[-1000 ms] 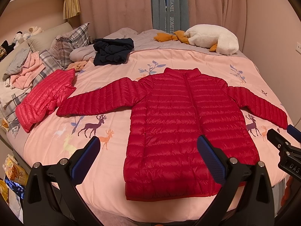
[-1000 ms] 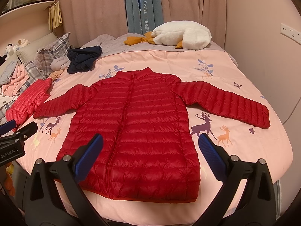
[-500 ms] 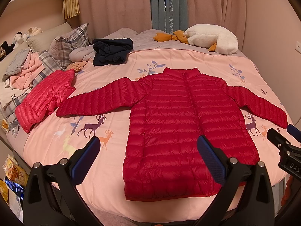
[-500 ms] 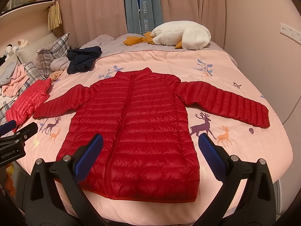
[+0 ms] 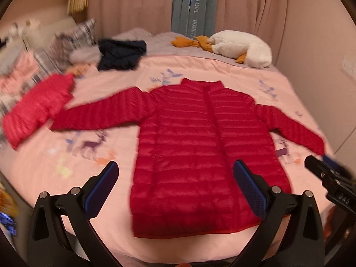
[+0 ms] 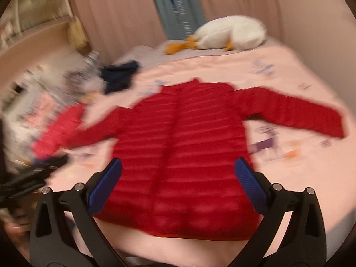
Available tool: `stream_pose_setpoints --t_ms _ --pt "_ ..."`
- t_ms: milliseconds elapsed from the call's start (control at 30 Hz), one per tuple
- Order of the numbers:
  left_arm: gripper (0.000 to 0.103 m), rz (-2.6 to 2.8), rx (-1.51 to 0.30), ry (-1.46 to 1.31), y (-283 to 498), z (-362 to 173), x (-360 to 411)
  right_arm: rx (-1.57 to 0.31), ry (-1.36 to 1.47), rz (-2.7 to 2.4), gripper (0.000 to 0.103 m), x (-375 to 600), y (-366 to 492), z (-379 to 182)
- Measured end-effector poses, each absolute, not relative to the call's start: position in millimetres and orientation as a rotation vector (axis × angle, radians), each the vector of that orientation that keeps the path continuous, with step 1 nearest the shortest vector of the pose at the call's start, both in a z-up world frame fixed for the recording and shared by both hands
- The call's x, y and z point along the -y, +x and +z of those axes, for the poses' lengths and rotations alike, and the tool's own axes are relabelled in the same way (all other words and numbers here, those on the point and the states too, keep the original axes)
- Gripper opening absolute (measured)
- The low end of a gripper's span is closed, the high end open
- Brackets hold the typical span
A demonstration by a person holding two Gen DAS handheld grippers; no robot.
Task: Fold large clothes
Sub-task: 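Grasp the jacket sleeve cuff with the left tool and lift it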
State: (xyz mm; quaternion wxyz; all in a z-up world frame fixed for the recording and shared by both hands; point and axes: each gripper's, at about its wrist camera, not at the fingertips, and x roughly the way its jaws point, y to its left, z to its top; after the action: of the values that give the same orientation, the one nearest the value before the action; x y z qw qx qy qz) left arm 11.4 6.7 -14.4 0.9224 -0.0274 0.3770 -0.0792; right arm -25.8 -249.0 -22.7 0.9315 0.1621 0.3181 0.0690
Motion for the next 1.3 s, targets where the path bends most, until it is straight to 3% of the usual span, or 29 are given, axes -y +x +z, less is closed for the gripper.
stream_pose_setpoints --t_ms 267,667,867,1300 --pt "0.102 -0.323 -0.852 -0.586 61 -90 -82 -0.502 0.580 0.337 0.101 274 -19 -43" --pt "0.102 -0.078 -0.764 -1.022 155 -164 -241 -0.564 0.592 0.380 0.101 278 13 -72" --pt "0.102 0.005 -0.680 -1.200 192 -187 -305 -0.599 0.519 0.348 0.101 272 32 -79" --pt "0.102 0.101 -0.561 -1.322 247 -209 -348 -0.664 0.475 0.309 0.101 263 71 -97"
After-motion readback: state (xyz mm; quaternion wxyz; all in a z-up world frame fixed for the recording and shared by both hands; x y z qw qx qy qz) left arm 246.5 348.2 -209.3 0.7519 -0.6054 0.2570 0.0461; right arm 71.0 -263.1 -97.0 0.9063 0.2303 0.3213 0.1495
